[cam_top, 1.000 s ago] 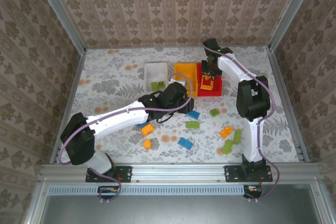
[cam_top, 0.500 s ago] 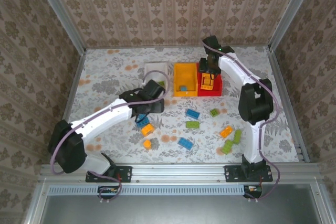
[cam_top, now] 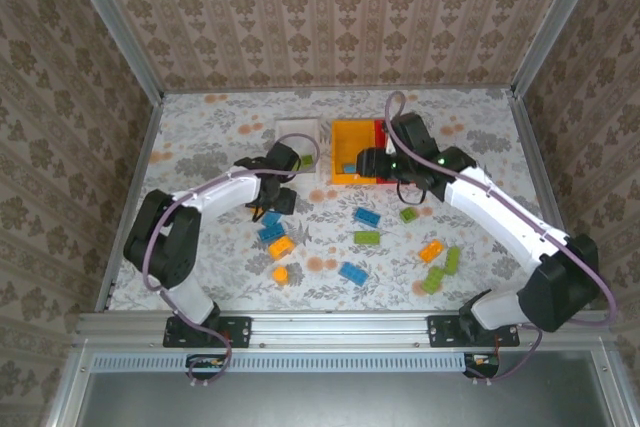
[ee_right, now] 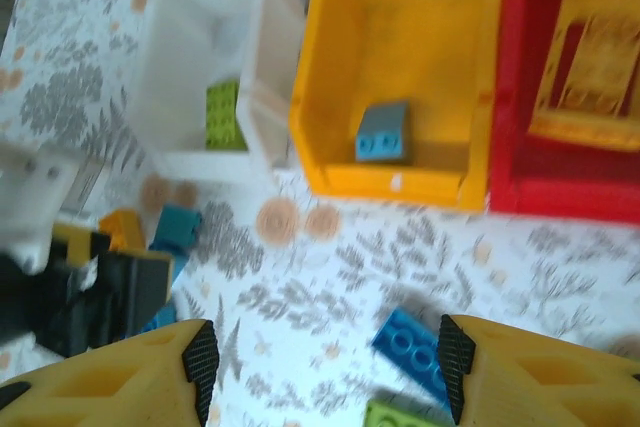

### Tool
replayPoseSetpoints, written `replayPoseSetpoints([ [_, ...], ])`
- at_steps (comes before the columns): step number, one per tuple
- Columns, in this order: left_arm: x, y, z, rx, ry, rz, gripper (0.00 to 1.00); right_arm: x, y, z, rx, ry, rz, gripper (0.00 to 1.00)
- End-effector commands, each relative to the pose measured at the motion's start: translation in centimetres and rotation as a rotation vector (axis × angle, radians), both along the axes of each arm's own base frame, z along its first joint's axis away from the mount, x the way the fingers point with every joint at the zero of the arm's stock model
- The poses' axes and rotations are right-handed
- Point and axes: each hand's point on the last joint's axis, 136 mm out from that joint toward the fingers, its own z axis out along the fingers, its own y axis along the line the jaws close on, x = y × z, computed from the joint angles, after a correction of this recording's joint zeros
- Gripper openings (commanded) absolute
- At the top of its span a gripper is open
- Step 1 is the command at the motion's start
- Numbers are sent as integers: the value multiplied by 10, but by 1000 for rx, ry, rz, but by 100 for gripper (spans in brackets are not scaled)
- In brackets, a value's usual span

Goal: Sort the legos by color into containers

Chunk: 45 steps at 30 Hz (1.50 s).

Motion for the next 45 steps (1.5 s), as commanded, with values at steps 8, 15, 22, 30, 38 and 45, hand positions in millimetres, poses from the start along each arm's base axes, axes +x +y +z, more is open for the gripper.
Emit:
replayPoseSetpoints([
  [8, 31, -19, 1, -50, -23, -75, 71, -41, 21, -6, 107, 31, 29, 64],
  [15, 34, -17, -18, -40, 10, -69, 65, -43, 24, -3, 116, 26, 33, 64],
  [22, 35, -21, -32, -52, 32, -62, 53, -44, 26, -2, 119, 26, 37, 63],
  [30, 28, -20, -17, -55, -16, -45, 35, -45, 24, -3, 114, 26, 33, 63],
  [38, -2, -54, 67, -112, -154, -103, 34, -44, 15, 11, 95, -51, 28, 63],
  [45, 15, -126, 122, -210, -222, -240, 34, -30, -2, 21, 70, -98, -43, 61],
])
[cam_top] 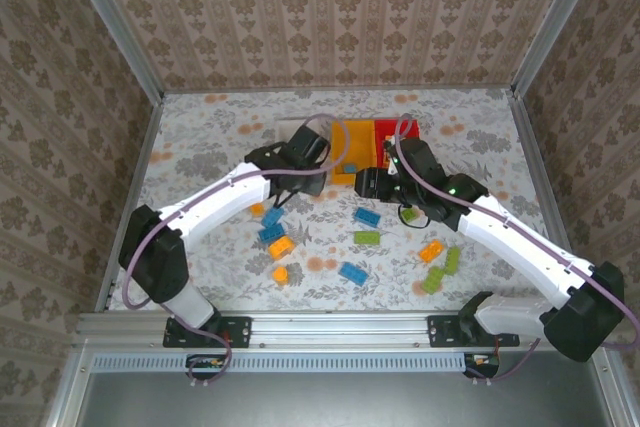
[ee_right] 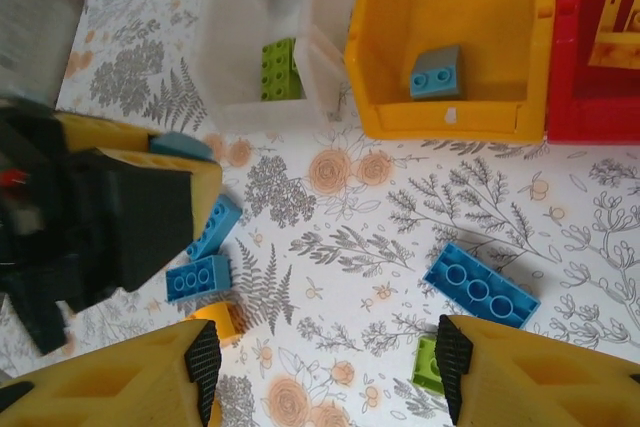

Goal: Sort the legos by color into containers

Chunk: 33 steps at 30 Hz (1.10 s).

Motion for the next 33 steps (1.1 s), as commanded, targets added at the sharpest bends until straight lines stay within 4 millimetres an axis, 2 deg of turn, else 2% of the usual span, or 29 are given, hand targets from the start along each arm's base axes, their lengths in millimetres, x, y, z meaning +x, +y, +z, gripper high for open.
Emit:
replayPoseSetpoints([
  [1, 15, -23, 2, 10, 16, -38, 34, 14, -16, 11, -15, -59, -69, 61],
  [3, 30, -46, 9, -4, -6, -80, 35, 21, -25, 15, 3, -69, -108, 61],
  [7, 56, -82, -2, -32, 7, -142, 36, 27, -43, 21, 21, -79, -169, 61],
  [13, 85, -113, -28, -61, 45, -187, 37, 26, -55, 22, 12, -76, -188, 61],
  [18, 97, -120, -57, -75, 95, -192, 40, 22, -56, 16, 18, -62, -191, 61],
  [23, 98, -125, -73, -82, 127, -204, 45, 21, -55, 13, 23, -55, -186, 61],
  [29, 95, -123, -72, -82, 131, -195, 59, 22, -53, 10, 25, -50, -184, 62],
  [33, 93, -119, -61, -82, 109, -188, 60, 21, -56, 7, 8, -42, -191, 62],
])
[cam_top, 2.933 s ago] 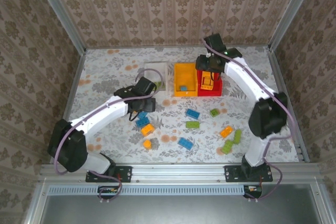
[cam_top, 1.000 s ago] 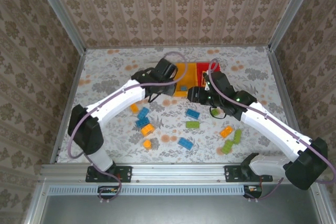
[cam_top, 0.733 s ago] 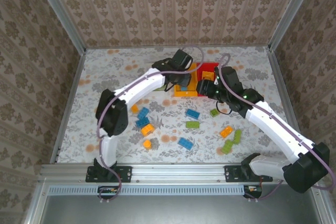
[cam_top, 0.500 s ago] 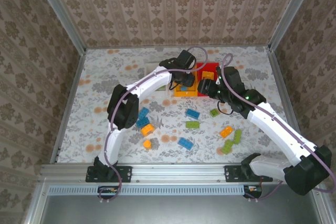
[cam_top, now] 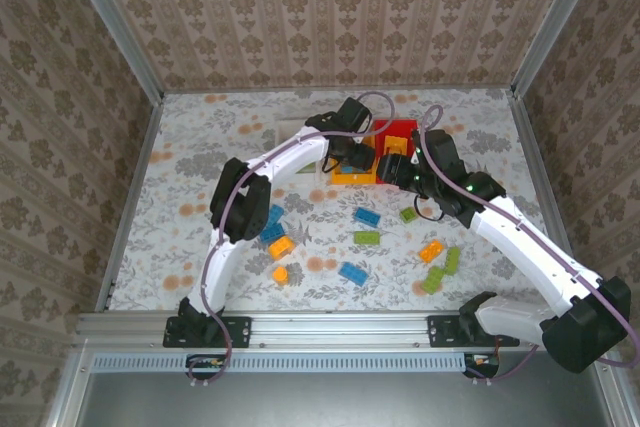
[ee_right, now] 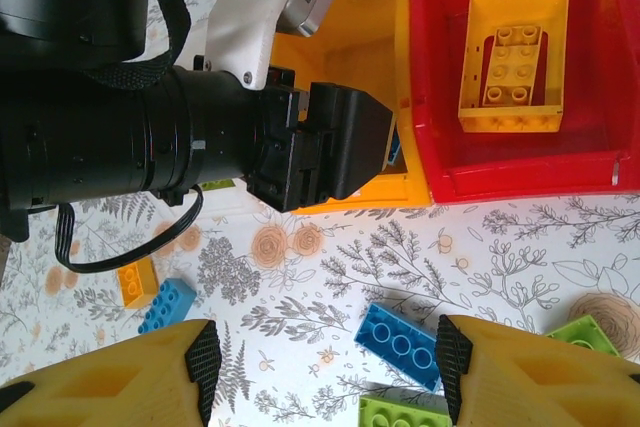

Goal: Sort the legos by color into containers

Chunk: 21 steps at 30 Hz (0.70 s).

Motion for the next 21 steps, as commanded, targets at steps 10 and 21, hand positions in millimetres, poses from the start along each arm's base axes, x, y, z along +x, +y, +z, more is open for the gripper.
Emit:
replayPoseSetpoints([
  [10, -30, 10, 93, -107, -146, 51, 61, -37, -67, -40, -150, 196, -299, 57],
  [21, -196, -29, 117, -350, -129, -180, 65, -127, -98, -150, -87, 588, -581, 53],
])
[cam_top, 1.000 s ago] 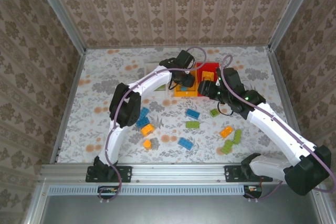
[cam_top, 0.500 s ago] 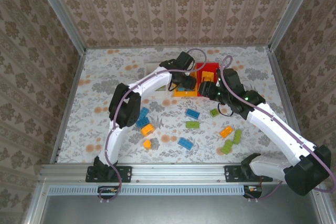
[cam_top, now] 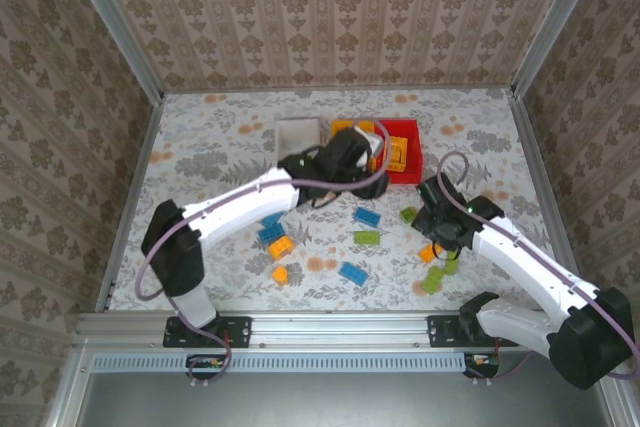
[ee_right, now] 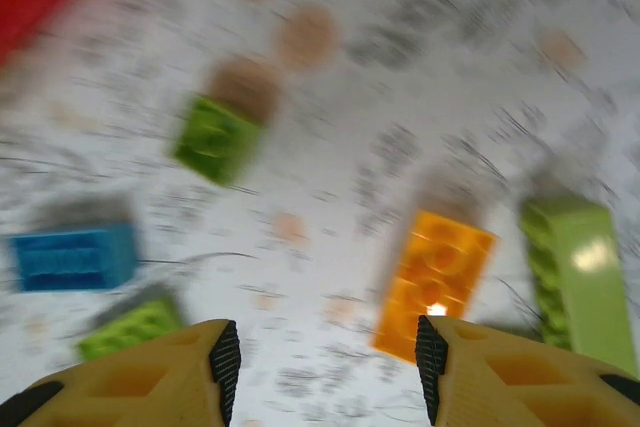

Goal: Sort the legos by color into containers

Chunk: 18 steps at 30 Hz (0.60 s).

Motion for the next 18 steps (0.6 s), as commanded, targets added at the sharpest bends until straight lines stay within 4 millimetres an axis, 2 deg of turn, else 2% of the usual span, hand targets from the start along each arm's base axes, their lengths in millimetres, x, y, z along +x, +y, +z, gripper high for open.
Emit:
replayPoseSetpoints([
  [1, -50, -16, -1, -101, 26, -79, 66, -20, -8, -18, 21, 65, -125, 54],
  [4, -86, -14, -8, -124, 31, -93, 66, -17, -5, -32, 44, 72, -137, 54],
  [7, -103, -7, -14, -129, 43, -74, 66, -13, 0, -44, 65, 92, -136, 54],
  [12, -106, 4, -16, -110, 38, -48, 66, -14, 2, -57, 67, 120, -153, 54],
  [18, -103, 7, -2, -108, 5, -50, 66, -19, -2, -67, 59, 146, -172, 54],
])
